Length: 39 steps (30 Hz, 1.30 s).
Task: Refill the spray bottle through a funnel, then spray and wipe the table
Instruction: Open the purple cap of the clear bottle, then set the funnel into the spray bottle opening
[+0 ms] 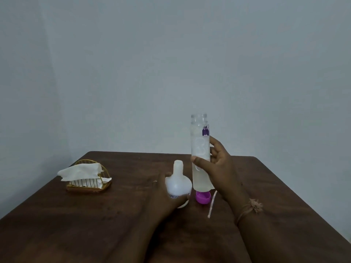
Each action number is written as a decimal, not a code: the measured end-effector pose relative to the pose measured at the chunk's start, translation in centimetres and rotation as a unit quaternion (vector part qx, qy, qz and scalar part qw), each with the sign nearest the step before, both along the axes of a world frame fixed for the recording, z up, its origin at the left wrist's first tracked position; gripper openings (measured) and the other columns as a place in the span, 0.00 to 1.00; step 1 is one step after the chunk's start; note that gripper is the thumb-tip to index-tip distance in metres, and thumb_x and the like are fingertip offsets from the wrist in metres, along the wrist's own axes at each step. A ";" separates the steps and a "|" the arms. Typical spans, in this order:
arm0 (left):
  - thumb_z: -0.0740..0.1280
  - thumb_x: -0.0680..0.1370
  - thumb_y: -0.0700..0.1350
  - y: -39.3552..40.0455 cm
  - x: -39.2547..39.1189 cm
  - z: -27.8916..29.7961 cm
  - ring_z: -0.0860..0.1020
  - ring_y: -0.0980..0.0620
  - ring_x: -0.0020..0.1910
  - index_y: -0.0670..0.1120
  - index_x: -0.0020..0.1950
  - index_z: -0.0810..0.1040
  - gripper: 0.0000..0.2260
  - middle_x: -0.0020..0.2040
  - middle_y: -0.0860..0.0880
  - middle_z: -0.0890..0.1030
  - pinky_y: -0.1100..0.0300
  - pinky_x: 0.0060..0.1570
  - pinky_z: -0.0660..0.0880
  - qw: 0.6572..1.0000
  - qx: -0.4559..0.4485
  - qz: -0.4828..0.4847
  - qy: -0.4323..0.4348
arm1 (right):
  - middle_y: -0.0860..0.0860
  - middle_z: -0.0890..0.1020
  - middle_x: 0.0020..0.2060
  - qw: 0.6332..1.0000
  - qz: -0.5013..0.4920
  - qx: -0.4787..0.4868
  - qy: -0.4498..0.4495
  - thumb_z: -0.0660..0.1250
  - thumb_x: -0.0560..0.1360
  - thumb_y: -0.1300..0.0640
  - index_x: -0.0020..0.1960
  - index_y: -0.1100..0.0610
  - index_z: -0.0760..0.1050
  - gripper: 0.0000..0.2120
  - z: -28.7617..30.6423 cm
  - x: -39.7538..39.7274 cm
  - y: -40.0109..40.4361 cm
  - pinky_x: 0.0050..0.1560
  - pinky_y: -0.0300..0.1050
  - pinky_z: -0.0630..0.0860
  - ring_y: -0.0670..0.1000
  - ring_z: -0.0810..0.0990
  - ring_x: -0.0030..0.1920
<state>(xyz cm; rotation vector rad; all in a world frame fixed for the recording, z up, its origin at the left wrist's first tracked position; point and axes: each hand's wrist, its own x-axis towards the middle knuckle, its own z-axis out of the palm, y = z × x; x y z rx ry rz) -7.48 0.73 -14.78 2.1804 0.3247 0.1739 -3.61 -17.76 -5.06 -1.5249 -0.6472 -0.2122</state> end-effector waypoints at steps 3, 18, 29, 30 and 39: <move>0.78 0.62 0.67 0.4 -0.8 0.5 0.70 0.56 0.66 0.55 0.75 0.65 0.46 0.66 0.60 0.71 0.59 0.61 0.71 0.983 0.045 0.107 -0.142 | 0.43 0.82 0.58 0.999 0.000 -0.044 -0.017 0.79 0.72 0.58 0.74 0.37 0.68 0.37 -0.8 0.3 0.1 0.51 0.40 0.83 0.41 0.83 0.56; 0.73 0.58 0.73 1.6 -0.5 0.0 0.76 0.51 0.63 0.60 0.71 0.66 0.45 0.65 0.56 0.77 0.45 0.62 0.77 0.974 0.036 0.152 -0.163 | 0.40 0.80 0.58 0.997 -0.011 -0.073 0.034 0.81 0.68 0.57 0.67 0.41 0.66 0.35 -5.0 -0.4 3.1 0.55 0.44 0.83 0.41 0.82 0.57; 0.77 0.58 0.66 1.6 0.0 -0.3 0.77 0.46 0.63 0.54 0.72 0.67 0.46 0.66 0.50 0.77 0.45 0.61 0.77 0.966 0.040 0.171 -0.187 | 0.41 0.79 0.63 0.990 0.070 -0.110 0.045 0.82 0.65 0.46 0.73 0.45 0.65 0.42 -5.1 -0.7 1.7 0.57 0.33 0.77 0.37 0.79 0.61; 0.78 0.60 0.66 1.7 0.1 -0.4 0.77 0.47 0.63 0.55 0.72 0.67 0.45 0.66 0.50 0.77 0.45 0.61 0.77 0.966 0.042 0.173 -0.188 | 0.44 0.79 0.64 0.992 0.077 -0.092 0.043 0.79 0.64 0.43 0.73 0.46 0.66 0.42 -4.8 0.0 1.2 0.59 0.35 0.77 0.41 0.79 0.63; 0.80 0.62 0.62 1.9 0.4 -1.1 0.75 0.48 0.66 0.54 0.74 0.67 0.44 0.69 0.51 0.76 0.47 0.62 0.76 0.959 0.028 0.180 -0.216 | 0.50 0.83 0.60 0.842 -0.241 -0.482 -0.012 0.63 0.79 0.55 0.53 0.44 0.81 0.09 -4.0 7.8 -2.0 0.71 0.55 0.68 0.55 0.77 0.65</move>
